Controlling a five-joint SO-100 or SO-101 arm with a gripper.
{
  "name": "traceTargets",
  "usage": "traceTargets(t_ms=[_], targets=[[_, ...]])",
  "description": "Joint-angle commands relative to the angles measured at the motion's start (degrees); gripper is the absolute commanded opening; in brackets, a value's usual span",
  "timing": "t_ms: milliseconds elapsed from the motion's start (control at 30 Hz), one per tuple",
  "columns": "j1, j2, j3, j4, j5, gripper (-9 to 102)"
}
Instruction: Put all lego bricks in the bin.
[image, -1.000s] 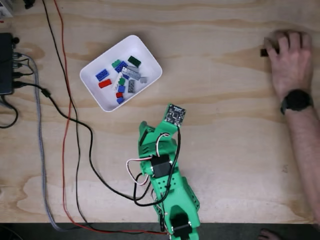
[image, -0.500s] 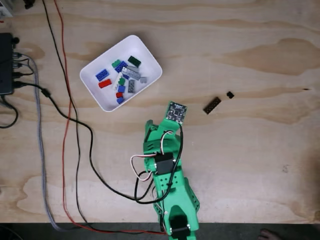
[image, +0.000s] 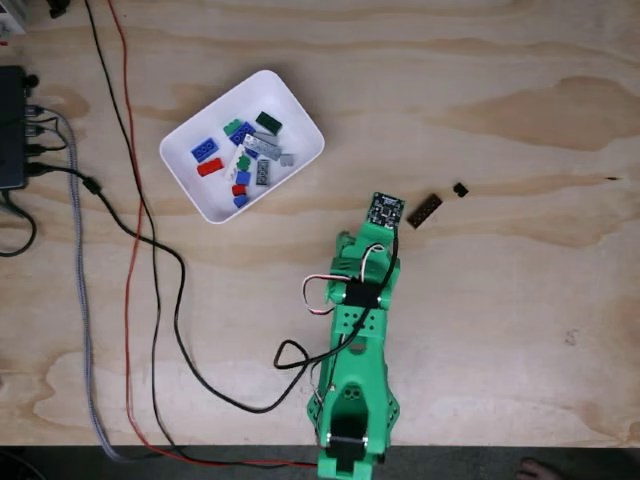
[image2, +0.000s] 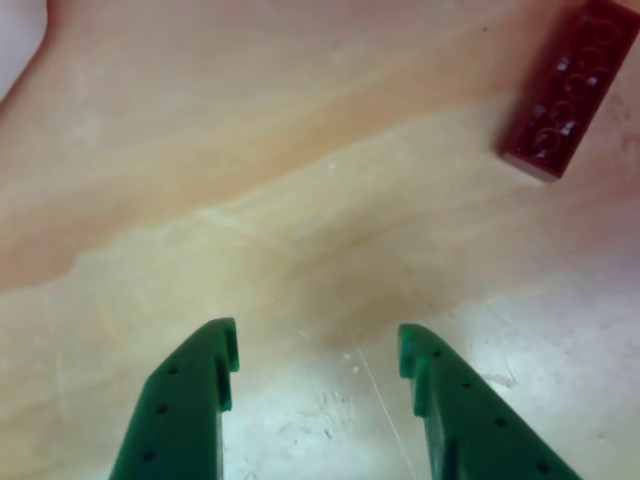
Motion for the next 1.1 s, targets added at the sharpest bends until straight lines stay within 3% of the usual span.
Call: traceTargets(t_ms=[0, 133, 267, 500, 733, 900, 1067], targets=[[-0.7, -14.8, -5.5, -11.1, 7.0, 19], [4.6, -32.3, -16.5, -14.2, 9.5, 22], [9.6, -38.3, -20.9, -14.2, 9.0, 22], [16.1, -37.9, -22.1, -10.6, 5.5, 22], [11.1, -22.3, -9.6, -8.3, 3.5, 22], [14.3, -14.9, 1.1, -17.8, -6.2, 22], [19.4, -24.8, -2.0, -30.8, -14.2, 22]])
